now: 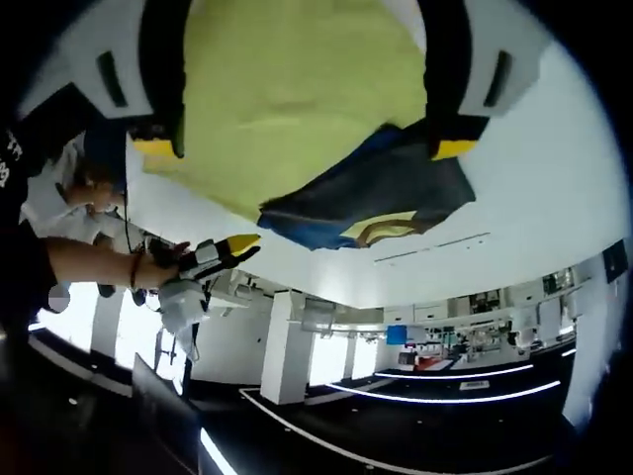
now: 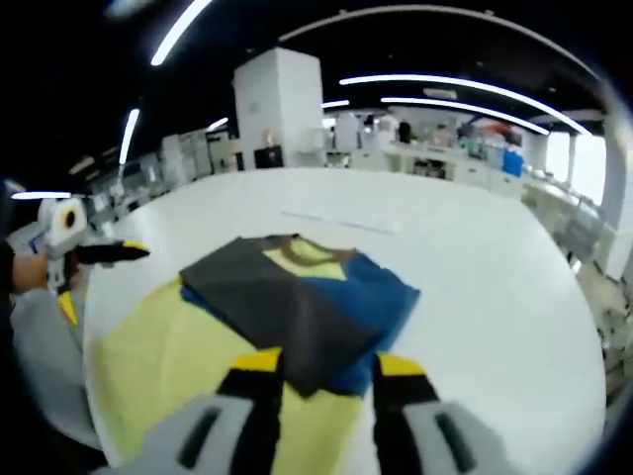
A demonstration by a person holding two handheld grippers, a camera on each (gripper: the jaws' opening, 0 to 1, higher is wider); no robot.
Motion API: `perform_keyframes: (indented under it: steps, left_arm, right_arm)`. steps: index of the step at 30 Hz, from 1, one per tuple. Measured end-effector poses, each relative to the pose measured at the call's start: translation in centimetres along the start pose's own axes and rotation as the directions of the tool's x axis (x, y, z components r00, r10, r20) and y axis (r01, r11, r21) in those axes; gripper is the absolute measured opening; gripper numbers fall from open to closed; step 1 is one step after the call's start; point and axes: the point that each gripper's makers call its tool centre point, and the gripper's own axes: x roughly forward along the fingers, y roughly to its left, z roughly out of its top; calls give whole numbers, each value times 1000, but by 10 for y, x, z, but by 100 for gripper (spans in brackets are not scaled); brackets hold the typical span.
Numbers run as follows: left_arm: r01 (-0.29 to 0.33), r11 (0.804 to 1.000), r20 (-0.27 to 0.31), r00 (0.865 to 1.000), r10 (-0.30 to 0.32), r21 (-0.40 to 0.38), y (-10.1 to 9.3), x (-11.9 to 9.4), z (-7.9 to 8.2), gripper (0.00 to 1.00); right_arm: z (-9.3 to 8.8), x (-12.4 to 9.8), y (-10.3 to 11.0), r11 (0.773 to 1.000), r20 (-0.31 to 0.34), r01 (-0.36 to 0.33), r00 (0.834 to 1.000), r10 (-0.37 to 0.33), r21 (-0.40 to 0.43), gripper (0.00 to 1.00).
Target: Fold the garment on the visible template until the final outline fits inside the template.
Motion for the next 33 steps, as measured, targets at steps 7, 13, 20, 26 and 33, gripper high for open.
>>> perform_keyframes:
  steps: [7,13,20,26,33]
  left_arm:
    - [-29,999,2,1000,29,-34,0,-19,-10,99]
    - [-38,999,-27,999,38,-16,-1,-28,-19,99]
    - [-44,999,-27,999,44,-15,-3,-31,-20,99]
    - [-49,999,-35,998,48,-15,0,-33,-22,99]
    - [-61,998,-47,997,60,-25,2,-36,-27,99]
  right_arm:
    - [-1,21,-13,999,-22,16,1000,-16,28,25]
    - [-3,36,-18,999,-40,17,999,-15,41,23]
    - [-11,44,-24,997,-71,63,996,-60,44,21]
    - [-17,50,-26,997,-84,66,994,-63,36,7]
    - [-11,49,-25,997,-80,65,995,-63,30,0]
